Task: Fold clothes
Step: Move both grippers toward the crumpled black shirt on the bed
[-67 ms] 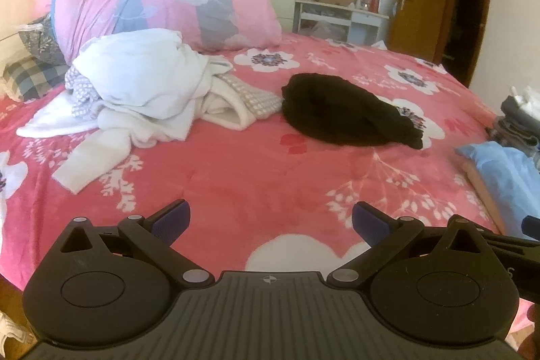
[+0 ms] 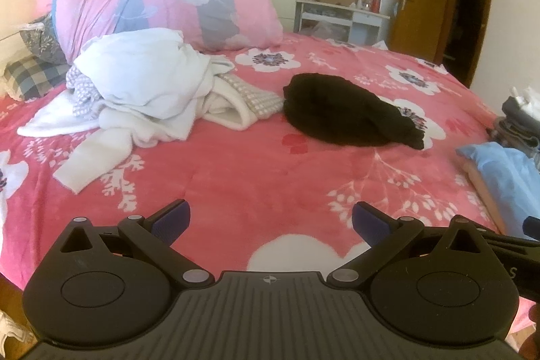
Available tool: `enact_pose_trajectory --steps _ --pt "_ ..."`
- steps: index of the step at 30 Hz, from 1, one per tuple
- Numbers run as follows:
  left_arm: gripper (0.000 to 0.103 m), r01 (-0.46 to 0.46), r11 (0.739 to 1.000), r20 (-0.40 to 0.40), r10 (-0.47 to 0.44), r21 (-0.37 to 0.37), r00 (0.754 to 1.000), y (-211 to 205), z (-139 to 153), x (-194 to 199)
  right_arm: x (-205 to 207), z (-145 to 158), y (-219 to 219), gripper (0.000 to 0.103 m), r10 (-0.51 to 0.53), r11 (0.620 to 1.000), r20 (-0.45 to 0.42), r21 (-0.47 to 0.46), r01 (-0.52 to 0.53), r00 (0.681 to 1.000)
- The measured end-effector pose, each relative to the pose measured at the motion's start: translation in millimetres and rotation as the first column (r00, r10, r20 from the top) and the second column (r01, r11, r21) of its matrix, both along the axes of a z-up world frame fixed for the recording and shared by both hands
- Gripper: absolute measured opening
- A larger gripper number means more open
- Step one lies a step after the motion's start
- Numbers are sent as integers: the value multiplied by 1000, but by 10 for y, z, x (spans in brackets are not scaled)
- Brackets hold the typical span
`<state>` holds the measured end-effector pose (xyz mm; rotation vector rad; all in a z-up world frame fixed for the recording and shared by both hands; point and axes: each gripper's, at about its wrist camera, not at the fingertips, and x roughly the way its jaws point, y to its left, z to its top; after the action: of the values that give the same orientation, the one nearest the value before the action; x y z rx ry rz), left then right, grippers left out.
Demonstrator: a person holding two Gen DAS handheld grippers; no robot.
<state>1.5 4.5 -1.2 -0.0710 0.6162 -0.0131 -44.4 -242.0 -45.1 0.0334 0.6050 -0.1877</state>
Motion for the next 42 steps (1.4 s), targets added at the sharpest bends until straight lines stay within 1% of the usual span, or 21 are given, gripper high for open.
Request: enact_pose_trajectory --steps 8,11,16,18,21,29,33,42 --pt "103 -40 999 -37 39 -23 999 148 -65 61 4 20 -20 103 6 1000 -3 -5 -6 1000" --pt "103 -56 998 -91 54 -15 994 199 -120 115 2 63 38 103 5 1000 8 -11 -5 1000" --pt "103 -98 993 -183 84 -71 980 278 -195 156 -5 96 82 103 0 1000 15 -15 0 1000" --pt "103 -136 989 -208 123 -54 970 290 -213 172 -17 94 83 103 0 1000 17 -13 0 1000" --pt "103 -131 990 -183 122 -42 976 284 -204 141 -19 106 98 103 5 1000 21 -17 -4 1000" --pt "103 -41 998 -101 47 53 994 95 -172 97 -3 138 110 103 8 1000 34 -12 -7 999" --pt "103 -24 999 -87 26 23 996 62 -150 100 7 148 117 103 11 1000 37 -11 -10 999" --pt "103 -18 1000 -65 19 18 998 3 -153 90 26 130 126 103 14 1000 35 -6 -14 999"
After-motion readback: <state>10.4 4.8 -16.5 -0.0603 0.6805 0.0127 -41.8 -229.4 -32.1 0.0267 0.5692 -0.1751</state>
